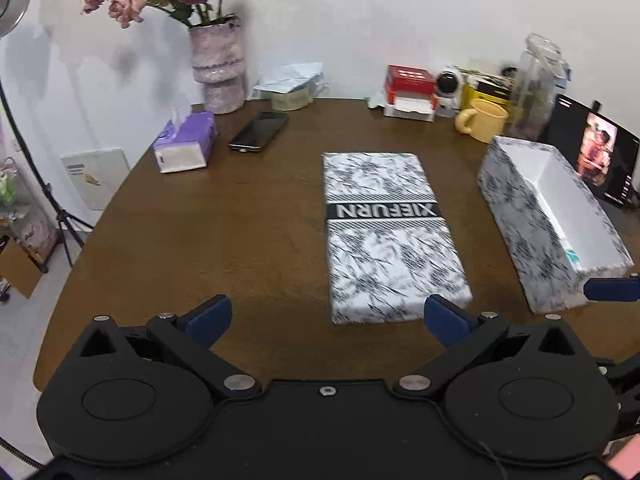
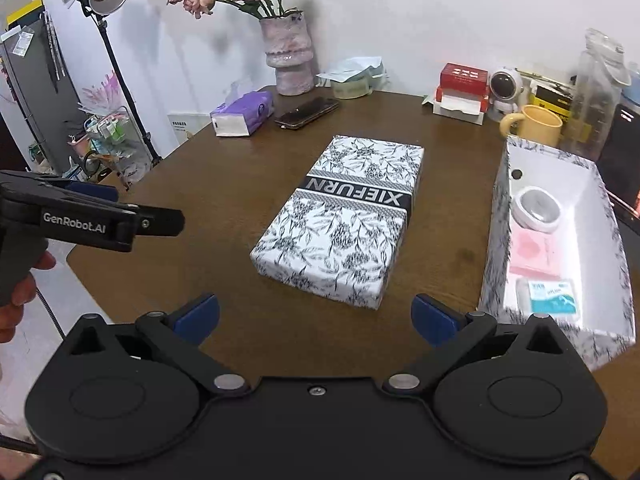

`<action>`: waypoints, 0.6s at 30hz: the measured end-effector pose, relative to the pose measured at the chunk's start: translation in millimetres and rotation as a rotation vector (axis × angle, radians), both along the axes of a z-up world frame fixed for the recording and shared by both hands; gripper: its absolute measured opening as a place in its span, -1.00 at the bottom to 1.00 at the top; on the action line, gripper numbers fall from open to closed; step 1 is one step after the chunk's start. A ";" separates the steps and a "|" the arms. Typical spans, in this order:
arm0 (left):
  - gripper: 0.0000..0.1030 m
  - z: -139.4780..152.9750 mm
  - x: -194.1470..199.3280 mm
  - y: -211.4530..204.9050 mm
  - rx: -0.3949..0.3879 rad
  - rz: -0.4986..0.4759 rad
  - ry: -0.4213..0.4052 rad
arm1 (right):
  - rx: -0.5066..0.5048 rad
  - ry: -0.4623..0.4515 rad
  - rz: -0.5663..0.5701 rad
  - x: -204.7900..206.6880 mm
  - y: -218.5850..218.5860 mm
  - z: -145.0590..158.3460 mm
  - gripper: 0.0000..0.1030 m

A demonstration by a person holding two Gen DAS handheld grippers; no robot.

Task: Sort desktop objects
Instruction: 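Move both tools toward the floral XIEFURN lid on the table, then grip the XIEFURN lid from opposite sides with both grippers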

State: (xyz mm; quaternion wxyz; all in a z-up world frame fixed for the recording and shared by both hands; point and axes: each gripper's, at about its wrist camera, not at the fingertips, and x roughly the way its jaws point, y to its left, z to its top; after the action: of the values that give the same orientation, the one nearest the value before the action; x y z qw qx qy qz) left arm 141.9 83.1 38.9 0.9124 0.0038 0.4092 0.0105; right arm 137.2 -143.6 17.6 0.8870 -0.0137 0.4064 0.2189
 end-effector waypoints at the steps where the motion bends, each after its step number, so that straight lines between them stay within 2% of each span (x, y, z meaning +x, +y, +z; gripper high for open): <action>1: 1.00 -0.2 3.5 1.6 -0.001 0.006 0.002 | -0.003 -0.002 0.005 5.3 1.8 -0.4 1.00; 7: 1.00 -4.2 25.0 7.2 0.008 0.029 0.008 | -0.012 -0.006 0.048 36.8 13.4 -5.4 1.00; 18: 1.00 -32.5 73.4 8.6 -0.006 0.062 0.073 | -0.038 0.028 0.086 93.5 22.4 -28.0 1.00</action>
State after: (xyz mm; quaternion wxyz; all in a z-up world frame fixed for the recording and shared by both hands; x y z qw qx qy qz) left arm 215.3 91.7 6.4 0.8960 -0.0114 0.4423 0.0374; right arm 230.7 -121.2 -10.4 0.8706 -0.0449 0.4218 0.2493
